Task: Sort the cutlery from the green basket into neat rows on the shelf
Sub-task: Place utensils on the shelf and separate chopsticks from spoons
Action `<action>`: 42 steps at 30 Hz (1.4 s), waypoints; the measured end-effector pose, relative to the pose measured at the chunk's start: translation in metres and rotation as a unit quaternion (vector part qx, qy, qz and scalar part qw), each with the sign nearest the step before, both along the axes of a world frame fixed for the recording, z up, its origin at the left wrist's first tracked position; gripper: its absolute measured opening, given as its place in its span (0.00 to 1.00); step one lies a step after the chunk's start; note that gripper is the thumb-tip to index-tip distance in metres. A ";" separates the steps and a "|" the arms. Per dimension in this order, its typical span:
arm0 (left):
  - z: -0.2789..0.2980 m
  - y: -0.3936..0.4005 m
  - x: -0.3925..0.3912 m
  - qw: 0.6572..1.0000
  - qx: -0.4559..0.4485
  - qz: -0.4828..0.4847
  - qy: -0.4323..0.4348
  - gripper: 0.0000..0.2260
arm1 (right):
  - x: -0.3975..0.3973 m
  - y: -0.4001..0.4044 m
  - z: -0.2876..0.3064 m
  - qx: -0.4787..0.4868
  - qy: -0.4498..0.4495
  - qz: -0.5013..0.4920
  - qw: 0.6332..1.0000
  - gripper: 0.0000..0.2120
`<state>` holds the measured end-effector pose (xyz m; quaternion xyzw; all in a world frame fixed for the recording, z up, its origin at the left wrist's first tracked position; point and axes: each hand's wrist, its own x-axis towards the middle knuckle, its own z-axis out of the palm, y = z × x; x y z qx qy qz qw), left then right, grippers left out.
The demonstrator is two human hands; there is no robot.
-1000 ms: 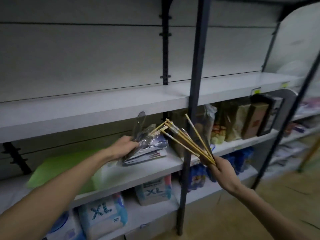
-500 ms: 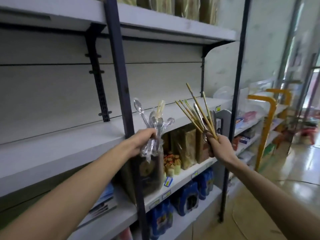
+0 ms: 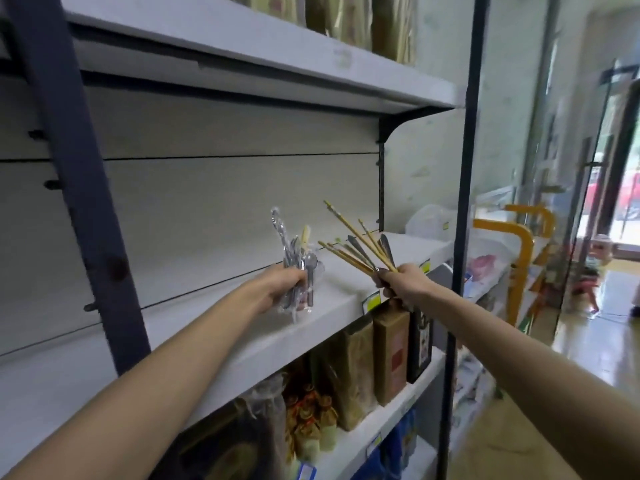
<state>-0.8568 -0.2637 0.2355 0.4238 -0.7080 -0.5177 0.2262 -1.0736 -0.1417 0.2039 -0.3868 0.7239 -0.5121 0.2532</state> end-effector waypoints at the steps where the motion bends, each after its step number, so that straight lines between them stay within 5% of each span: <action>1: -0.002 -0.010 -0.008 1.000 -0.002 0.001 -0.008 0.03 | -0.007 -0.009 0.002 0.004 -0.007 0.003 1.000 0.11; 12: -0.019 -0.080 -0.092 0.998 -0.032 0.040 -0.039 0.04 | -0.095 -0.098 0.004 0.059 -0.007 0.005 0.998 0.10; 18: -0.022 -0.103 -0.158 0.996 -0.025 0.071 -0.042 0.11 | -0.175 -0.137 0.007 0.085 0.051 0.031 0.995 0.09; 28: -0.028 -0.127 -0.293 0.990 -0.028 0.138 -0.020 0.06 | -0.316 -0.208 -0.001 0.187 0.217 0.128 0.950 0.09; 33: -0.030 -0.138 -0.344 0.990 -0.041 0.124 -0.057 0.11 | -0.345 -0.222 -0.004 0.195 0.414 0.139 0.878 0.15; 38: -0.034 -0.152 -0.369 0.982 -0.044 0.157 -0.101 0.06 | -0.365 -0.234 0.000 0.178 0.400 0.207 0.875 0.24; 42: -0.037 -0.165 -0.371 0.972 -0.064 0.165 -0.153 0.12 | -0.370 -0.239 0.001 0.153 0.370 0.233 0.886 0.29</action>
